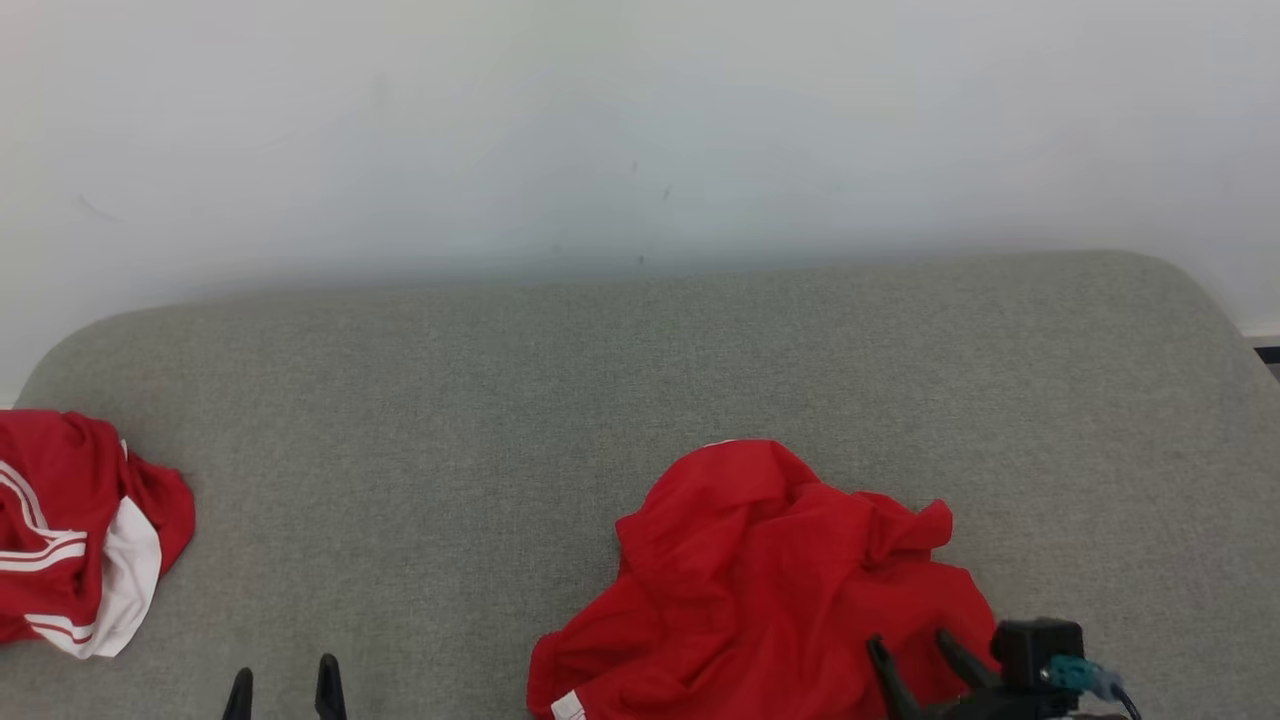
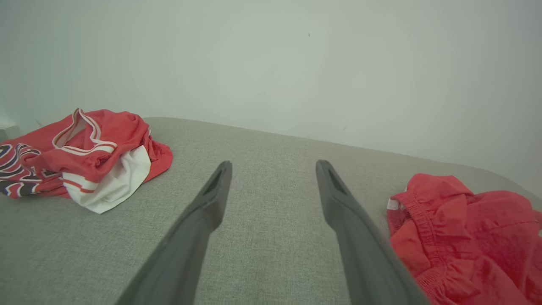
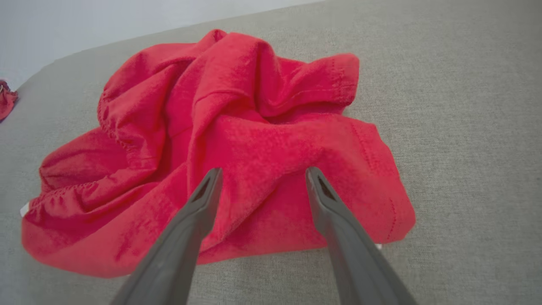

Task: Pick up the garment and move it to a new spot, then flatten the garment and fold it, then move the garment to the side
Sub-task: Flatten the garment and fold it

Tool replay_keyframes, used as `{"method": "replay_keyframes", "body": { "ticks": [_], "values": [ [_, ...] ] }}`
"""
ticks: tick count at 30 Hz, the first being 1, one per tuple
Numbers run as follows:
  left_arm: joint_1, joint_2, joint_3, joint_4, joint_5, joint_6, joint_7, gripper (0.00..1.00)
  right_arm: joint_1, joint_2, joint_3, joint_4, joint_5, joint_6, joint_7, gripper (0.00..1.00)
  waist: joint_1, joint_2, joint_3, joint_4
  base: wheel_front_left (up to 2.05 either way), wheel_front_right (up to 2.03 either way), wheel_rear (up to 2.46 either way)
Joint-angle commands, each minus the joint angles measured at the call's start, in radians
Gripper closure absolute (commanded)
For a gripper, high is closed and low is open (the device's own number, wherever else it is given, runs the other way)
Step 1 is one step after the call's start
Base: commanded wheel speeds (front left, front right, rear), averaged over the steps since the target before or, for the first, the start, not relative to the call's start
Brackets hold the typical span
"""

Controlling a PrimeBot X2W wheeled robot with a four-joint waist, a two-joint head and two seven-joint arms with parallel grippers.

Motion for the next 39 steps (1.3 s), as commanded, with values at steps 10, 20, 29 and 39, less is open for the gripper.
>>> {"method": "replay_keyframes", "body": {
  "ticks": [10,20,29,39],
  "values": [
    [-0.013,-0.002,-0.026,0.087,0.065,-0.017,-0.003,0.00,-0.052,0.006,0.000,-0.011,-0.022,-0.002,0.214,0.00,0.0000,0.0000,0.022,0.035,0.00,0.00,0.00],
    [-0.034,-0.002,-0.034,0.126,0.075,-0.033,-0.003,0.00,-0.085,0.007,-0.009,0.012,-0.026,-0.002,0.263,0.91,0.0000,0.0000,0.043,0.057,0.00,0.00,0.00],
    [-0.058,-0.002,-0.037,0.140,0.068,-0.037,-0.003,0.00,-0.189,0.007,-0.016,0.043,-0.039,-0.002,0.245,1.00,0.0000,0.0000,0.068,0.082,0.00,0.00,0.00],
    [-0.081,-0.002,-0.054,0.154,0.064,-0.041,-0.003,0.00,-0.368,0.006,-0.030,0.193,-0.047,-0.002,0.224,1.00,0.0000,0.0000,0.098,0.135,0.00,0.00,0.00]
  ]
}}
